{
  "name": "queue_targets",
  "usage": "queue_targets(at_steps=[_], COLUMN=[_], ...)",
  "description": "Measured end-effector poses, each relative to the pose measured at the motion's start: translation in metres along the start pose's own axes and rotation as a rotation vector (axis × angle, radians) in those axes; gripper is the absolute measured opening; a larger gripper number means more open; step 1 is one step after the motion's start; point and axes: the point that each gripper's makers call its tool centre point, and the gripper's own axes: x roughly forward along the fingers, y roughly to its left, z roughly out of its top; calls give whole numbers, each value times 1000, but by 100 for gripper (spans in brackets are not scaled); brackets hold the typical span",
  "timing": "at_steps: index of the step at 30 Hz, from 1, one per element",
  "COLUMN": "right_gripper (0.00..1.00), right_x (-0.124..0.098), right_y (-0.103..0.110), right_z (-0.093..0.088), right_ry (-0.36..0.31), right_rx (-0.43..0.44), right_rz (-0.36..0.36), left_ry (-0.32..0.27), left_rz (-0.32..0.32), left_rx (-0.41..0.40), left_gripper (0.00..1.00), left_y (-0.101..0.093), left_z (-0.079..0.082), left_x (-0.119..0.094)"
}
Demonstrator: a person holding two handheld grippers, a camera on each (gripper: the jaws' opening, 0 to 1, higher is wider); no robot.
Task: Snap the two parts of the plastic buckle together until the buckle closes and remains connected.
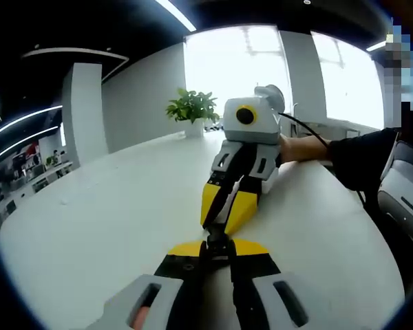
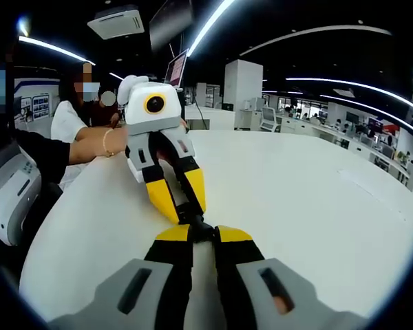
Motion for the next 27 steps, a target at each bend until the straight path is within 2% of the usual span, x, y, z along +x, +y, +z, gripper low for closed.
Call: queue_targets(at_steps=[10, 16, 23, 27], right_gripper=[13, 13, 13, 14], right_x=[-1, -4, -8, -8], right_y=[2, 5, 11, 8], right_z=[-1, -2, 0, -4], right_ry=[4, 23, 34, 35], right_rx=[3, 38, -7, -2], right_rz=[20, 45, 63, 73], left_ry=[3, 25, 41, 42], left_rz=[4, 13, -9, -19], left_rx=[-1, -1, -27, -44], left_gripper=[17, 18, 18, 18], left_y=[1, 5, 4, 3], left_z=[0, -3, -7, -8], left_x=[0, -4, -8, -9])
